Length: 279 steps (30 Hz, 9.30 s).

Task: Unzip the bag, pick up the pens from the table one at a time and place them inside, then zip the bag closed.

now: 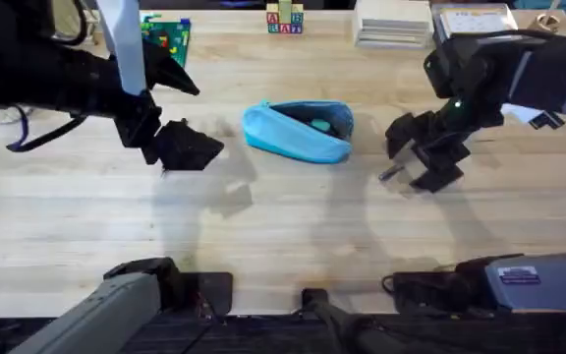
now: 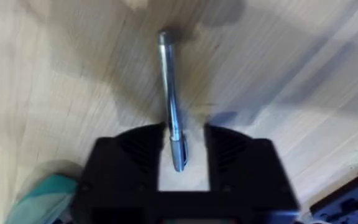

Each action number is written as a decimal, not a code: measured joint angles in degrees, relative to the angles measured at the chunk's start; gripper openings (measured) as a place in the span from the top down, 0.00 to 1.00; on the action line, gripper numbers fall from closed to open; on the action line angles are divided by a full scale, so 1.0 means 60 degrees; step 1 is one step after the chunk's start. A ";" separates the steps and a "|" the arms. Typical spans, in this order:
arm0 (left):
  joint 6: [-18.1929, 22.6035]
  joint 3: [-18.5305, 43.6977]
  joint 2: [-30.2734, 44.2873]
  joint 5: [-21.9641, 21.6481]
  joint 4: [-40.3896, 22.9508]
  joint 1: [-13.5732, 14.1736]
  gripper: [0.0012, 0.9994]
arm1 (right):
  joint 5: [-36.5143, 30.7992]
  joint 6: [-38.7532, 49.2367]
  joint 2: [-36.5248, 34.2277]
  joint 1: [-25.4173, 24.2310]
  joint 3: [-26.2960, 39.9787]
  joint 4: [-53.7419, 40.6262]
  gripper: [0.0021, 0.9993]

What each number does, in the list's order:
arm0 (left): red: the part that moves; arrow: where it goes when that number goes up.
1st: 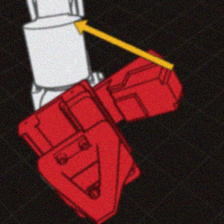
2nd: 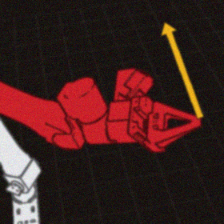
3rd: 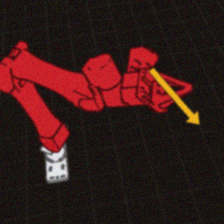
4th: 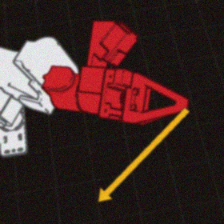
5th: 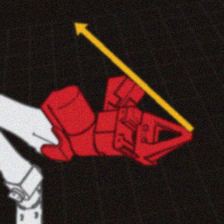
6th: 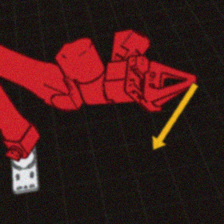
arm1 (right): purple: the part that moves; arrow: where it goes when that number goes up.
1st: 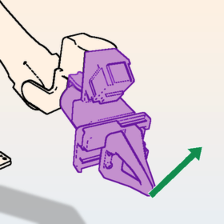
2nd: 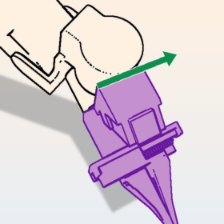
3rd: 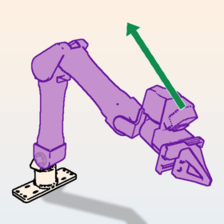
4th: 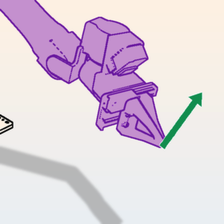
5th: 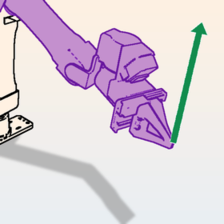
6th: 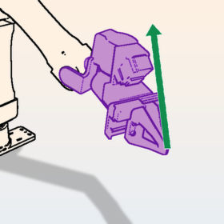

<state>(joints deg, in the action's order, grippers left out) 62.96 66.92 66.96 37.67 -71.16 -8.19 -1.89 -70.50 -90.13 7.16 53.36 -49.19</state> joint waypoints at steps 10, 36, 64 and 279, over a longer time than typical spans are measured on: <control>0.0000 0.0000 0.0000 0.0000 0.0000 0.0000 0.01 | 0.0006 -0.0033 -0.0017 0.0004 0.0038 0.0114 0.96; 0.0000 0.0000 0.0000 0.0000 -0.0106 0.0000 0.01 | -0.1803 0.6038 0.2187 0.0025 0.3500 -0.1019 0.97; 0.0000 0.0000 0.0000 0.0000 -0.0109 0.0000 0.01 | -0.0220 1.9577 0.2814 0.2514 0.3652 -0.0808 0.97; -0.6816 0.0178 0.5982 -0.6655 0.2969 -0.0055 0.95 | 0.1664 1.5212 0.6128 0.2510 0.4030 -0.5697 0.00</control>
<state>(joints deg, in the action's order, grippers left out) 22.06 67.99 102.85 -2.26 -53.34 -8.51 8.10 20.78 -53.36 22.22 77.54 -83.37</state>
